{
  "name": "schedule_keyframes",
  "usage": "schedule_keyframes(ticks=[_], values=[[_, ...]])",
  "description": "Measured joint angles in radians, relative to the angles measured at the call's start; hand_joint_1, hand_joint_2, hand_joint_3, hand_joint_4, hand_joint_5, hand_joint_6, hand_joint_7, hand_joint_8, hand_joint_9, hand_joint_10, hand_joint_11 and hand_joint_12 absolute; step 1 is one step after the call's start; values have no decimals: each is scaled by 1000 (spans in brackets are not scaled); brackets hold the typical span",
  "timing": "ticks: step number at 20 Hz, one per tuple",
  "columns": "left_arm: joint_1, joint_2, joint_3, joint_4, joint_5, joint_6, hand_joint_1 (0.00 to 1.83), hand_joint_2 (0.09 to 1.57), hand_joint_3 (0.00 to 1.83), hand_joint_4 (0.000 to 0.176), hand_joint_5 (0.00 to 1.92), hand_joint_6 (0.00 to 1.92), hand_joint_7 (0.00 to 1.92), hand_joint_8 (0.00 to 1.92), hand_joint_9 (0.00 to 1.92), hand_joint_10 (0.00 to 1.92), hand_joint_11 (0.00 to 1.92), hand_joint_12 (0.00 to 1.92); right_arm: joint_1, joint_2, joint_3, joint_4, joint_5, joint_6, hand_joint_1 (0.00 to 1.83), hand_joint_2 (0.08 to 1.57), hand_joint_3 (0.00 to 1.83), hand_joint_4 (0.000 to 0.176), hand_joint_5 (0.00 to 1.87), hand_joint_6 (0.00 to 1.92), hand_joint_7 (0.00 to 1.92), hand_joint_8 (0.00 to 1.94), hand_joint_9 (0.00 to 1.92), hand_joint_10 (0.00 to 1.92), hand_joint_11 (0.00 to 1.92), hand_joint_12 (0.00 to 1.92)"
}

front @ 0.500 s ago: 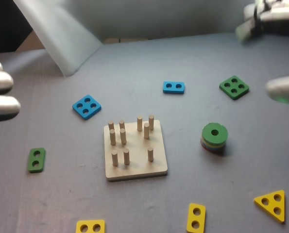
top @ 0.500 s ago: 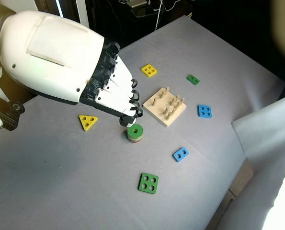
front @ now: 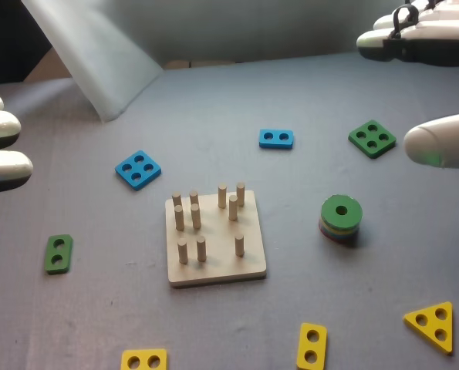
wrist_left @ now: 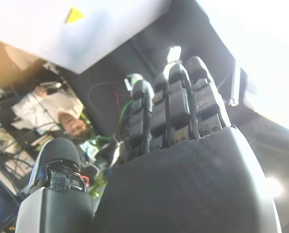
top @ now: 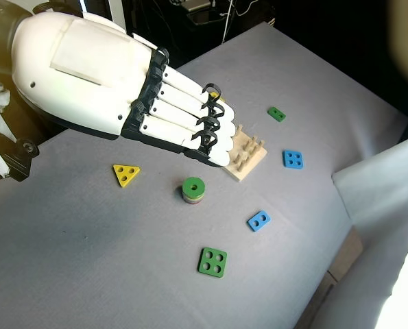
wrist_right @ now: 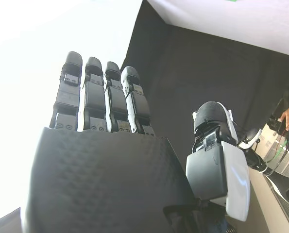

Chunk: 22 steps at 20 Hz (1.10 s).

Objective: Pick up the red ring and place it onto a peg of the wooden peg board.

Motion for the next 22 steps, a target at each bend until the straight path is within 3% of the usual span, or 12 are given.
schedule_keyframes(ticks=[8,9,10,16,17,18,19,22], values=[[-1,-11,-7,0,15,6,0,1237,2,0,240,2,181,3,143,5,0,317,-3,-20,-13,2,-61,0,0,1190,2,0,147,3,110,3,99,3,0,322],[-1,-11,-9,0,13,6,0,1237,1,0,215,3,164,3,123,3,0,263,-11,-26,-14,4,-73,1,57,1180,0,0,165,6,123,4,109,5,0,381],[-1,-11,-8,0,15,7,0,1233,0,0,245,7,198,8,148,7,0,326,-18,-32,-14,5,-87,1,197,1118,0,0,149,2,105,2,95,2,0,423],[-1,-11,-21,1,27,8,0,1237,0,0,241,1,202,2,156,3,0,342,-25,-75,-14,17,-189,24,973,867,0,0,2,0,0,0,0,0,0,143],[-1,-11,-22,2,26,7,0,1237,0,0,223,2,184,2,139,3,0,297,-26,-79,-14,19,-193,34,778,909,0,0,32,1,0,0,2,0,0,181],[-1,-11,-22,3,24,8,0,1244,2,0,229,4,193,4,147,5,0,308,-32,-85,-14,16,-193,35,972,835,0,0,6,0,0,0,0,0,0,105],[-1,-11,-22,3,20,8,0,1246,2,0,230,4,195,5,149,5,0,310,-32,-89,-14,21,-197,41,1016,817,0,0,0,0,0,0,0,0,0,86],[-1,-11,-22,16,9,8,0,1257,2,0,258,1,226,3,184,2,0,396,-39,-99,-14,19,-188,39,939,794,0,0,0,0,0,0,0,0,0,0]])
